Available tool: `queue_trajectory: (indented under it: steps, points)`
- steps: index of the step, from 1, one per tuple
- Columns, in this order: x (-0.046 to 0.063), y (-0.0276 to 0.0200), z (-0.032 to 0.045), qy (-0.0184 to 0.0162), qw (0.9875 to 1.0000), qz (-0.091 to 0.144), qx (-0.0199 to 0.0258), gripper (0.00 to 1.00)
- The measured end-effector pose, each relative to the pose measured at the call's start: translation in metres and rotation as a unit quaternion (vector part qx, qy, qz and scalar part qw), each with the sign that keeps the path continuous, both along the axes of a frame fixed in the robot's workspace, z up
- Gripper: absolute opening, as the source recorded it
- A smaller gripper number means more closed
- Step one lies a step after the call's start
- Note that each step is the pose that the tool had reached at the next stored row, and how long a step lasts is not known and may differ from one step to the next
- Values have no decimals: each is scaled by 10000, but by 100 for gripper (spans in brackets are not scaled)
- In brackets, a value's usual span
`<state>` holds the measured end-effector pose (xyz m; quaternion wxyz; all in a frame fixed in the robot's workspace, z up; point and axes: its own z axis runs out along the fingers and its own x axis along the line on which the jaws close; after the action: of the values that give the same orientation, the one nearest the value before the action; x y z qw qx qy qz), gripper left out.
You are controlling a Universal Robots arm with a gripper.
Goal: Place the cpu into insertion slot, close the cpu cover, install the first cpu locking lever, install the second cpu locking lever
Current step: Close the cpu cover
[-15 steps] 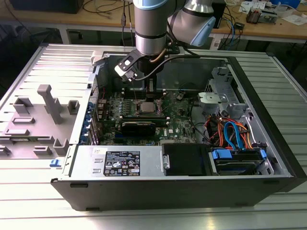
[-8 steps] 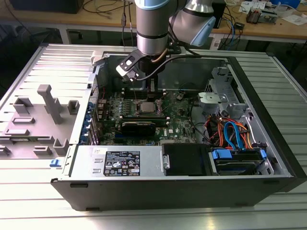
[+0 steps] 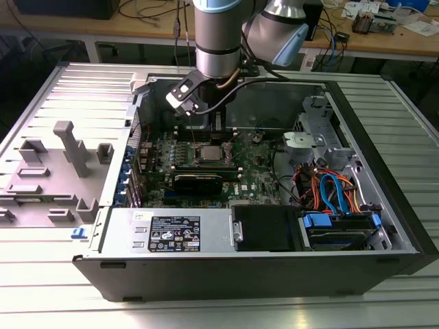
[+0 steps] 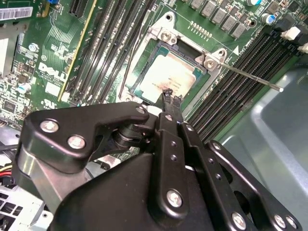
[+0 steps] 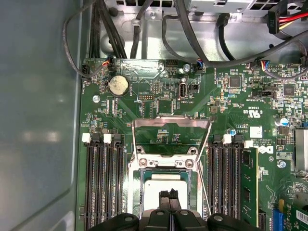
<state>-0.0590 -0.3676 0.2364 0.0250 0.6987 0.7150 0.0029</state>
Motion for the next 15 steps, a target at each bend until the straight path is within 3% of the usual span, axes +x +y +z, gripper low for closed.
queue_trajectory:
  steps: [6,9,15]
  points:
    - [0,0,20,0,10000,-1,-1,11]
    - [0,0,128,0,10000,-1,0,11]
    - [0,0,181,0,10000,-1,0,11]
